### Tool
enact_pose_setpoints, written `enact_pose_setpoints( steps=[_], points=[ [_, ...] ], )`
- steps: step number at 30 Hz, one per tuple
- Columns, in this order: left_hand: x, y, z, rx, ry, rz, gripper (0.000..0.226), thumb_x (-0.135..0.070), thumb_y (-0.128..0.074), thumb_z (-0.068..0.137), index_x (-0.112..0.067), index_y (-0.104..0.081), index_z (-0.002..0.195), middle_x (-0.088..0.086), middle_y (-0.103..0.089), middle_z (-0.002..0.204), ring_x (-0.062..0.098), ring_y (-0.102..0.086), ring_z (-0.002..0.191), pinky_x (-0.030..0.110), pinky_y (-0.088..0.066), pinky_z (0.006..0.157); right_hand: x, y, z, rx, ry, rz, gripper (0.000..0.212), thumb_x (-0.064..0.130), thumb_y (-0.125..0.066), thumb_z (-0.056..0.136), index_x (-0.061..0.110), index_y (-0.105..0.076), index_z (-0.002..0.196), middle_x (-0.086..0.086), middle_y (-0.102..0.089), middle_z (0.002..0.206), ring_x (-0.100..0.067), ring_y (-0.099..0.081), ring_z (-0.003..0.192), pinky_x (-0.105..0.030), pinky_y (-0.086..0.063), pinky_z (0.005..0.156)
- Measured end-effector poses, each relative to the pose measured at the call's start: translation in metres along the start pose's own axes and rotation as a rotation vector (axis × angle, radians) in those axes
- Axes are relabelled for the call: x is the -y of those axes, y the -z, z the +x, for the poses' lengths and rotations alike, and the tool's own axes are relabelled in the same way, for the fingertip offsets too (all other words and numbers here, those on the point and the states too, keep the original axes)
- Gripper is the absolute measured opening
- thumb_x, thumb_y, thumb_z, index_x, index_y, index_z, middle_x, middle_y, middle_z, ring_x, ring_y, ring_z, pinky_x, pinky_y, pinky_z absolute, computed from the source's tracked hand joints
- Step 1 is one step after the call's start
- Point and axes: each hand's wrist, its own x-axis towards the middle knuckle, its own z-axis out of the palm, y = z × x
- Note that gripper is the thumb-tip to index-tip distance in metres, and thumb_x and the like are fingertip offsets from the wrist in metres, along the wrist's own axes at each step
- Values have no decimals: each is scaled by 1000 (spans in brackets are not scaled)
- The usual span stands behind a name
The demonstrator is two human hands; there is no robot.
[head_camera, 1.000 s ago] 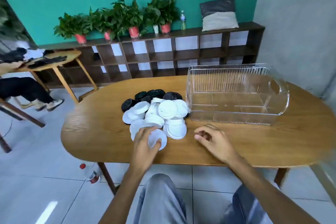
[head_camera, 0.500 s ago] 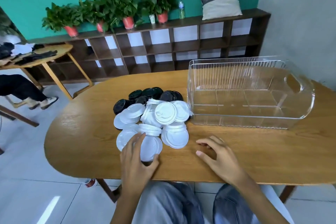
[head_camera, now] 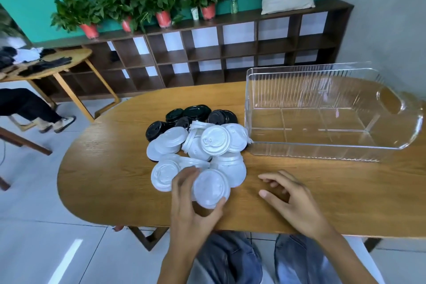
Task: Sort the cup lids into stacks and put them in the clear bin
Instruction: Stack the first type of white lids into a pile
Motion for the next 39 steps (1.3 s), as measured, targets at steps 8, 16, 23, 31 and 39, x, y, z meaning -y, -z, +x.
enact_pose_setpoints(
  steps=[8, 16, 23, 31, 39],
  points=[
    [-67, -97, -1, 466, 83, -63, 87, -45, -87, 75, -42, -38, 146, -12, -43, 140, 8, -48, 128, 25, -40, 109, -26, 66, -10, -35, 18, 99, 32, 44, -63, 86, 42, -65, 118, 19, -62, 114, -6, -60, 107, -15, -44, 88],
    [-69, -96, -1, 410, 86, -176, 45, -45, -65, 97, -38, -50, 138, -15, -56, 137, 4, -55, 126, 21, -44, 104, -34, 80, -20, 146, -69, -54, 67, 62, -69, 79, 56, -39, 138, 38, -48, 136, 5, -40, 133, -26, -34, 110],
    [-7, -23, -3, 131, 54, 117, 22, -37, -61, 92, -27, -66, 111, -12, -63, 106, 5, -60, 103, 16, -45, 91, -28, 55, -10, 123, -35, -278, 84, 79, -64, 68, 71, -18, 137, 51, -40, 128, 16, -26, 124, -27, -21, 100],
    [34, 14, -12, 49, 225, 311, 54, -51, -62, 78, -14, -65, 118, 0, -59, 115, 21, -52, 108, 39, -45, 94, -31, 54, -14, 95, -59, -266, 90, 77, -65, 68, 61, -22, 145, 45, -34, 133, 7, -36, 129, -33, -26, 108],
    [38, 8, -9, 106, 296, 360, 64, -34, -88, 78, -13, -56, 129, 6, -59, 126, 28, -52, 121, 49, -47, 100, -31, 55, -14, 83, -69, -264, 92, 69, -73, 70, 59, -22, 146, 44, -41, 132, 12, -32, 130, -32, -26, 108]
  ],
)
